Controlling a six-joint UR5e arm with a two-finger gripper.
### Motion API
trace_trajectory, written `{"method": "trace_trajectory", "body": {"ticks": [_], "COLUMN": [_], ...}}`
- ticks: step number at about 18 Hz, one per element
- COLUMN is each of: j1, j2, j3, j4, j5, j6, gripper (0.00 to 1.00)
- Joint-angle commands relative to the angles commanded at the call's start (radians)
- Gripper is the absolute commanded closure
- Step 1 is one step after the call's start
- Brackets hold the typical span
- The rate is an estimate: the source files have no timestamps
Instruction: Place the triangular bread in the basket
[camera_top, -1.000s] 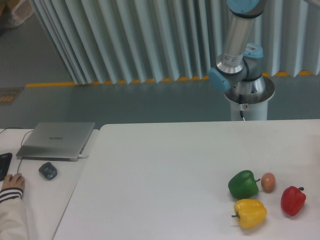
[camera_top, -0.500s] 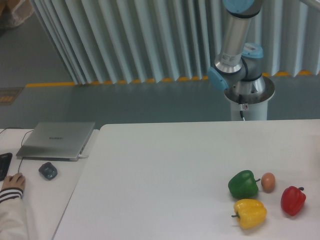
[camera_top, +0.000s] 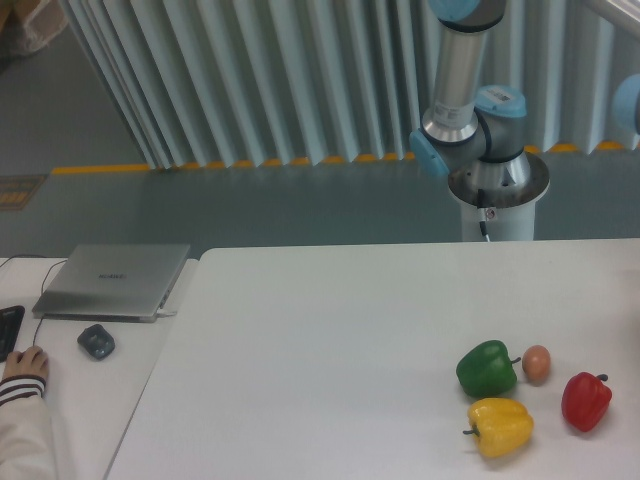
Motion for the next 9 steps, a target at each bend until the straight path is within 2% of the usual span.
{"method": "trace_trajectory", "body": {"ticks": [4, 7, 9], "j1": [-0.071, -0.111, -0.161], "j2": [0.037, 0.057, 0.060], "j3": [-0.032, -0.037, -0.049], "j4": [-0.019, -0.071, -0.069], "j5": [0.002, 0.006, 0.015], "j6": [-0.110, -0.144, -0.204], "gripper": [0.00, 0.00, 0.00]}}
